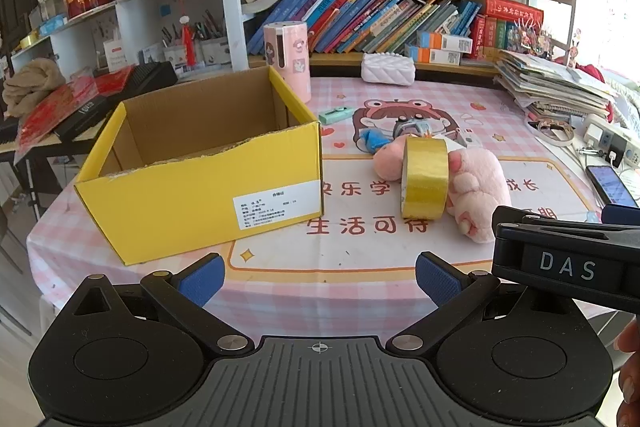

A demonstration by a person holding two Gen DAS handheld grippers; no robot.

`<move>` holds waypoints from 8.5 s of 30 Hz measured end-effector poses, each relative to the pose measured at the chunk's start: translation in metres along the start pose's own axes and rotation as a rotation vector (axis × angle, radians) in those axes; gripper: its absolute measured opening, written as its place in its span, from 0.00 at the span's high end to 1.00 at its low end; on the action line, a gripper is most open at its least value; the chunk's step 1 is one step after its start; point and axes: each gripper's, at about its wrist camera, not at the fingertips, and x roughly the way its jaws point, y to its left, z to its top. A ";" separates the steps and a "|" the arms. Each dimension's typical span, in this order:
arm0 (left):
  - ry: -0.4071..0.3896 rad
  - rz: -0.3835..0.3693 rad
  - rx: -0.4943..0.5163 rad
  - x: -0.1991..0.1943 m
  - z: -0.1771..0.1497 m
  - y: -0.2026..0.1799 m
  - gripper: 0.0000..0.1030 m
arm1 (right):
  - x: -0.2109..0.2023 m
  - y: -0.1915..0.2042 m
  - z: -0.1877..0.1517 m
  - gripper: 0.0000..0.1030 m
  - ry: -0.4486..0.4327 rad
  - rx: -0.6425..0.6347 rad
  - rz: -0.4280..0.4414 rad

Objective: Organize objects

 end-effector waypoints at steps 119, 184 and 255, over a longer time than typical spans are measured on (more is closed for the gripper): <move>0.056 0.076 -0.124 0.043 0.027 -0.008 0.00 | 0.051 -0.029 0.043 0.04 0.010 -0.010 0.027; 0.042 -0.017 -0.227 0.098 0.069 -0.073 0.72 | 0.141 -0.124 0.074 0.41 0.154 -0.066 0.291; -0.175 0.219 -0.304 0.046 0.086 0.162 0.84 | 0.111 0.162 0.147 0.41 -0.100 -0.294 0.503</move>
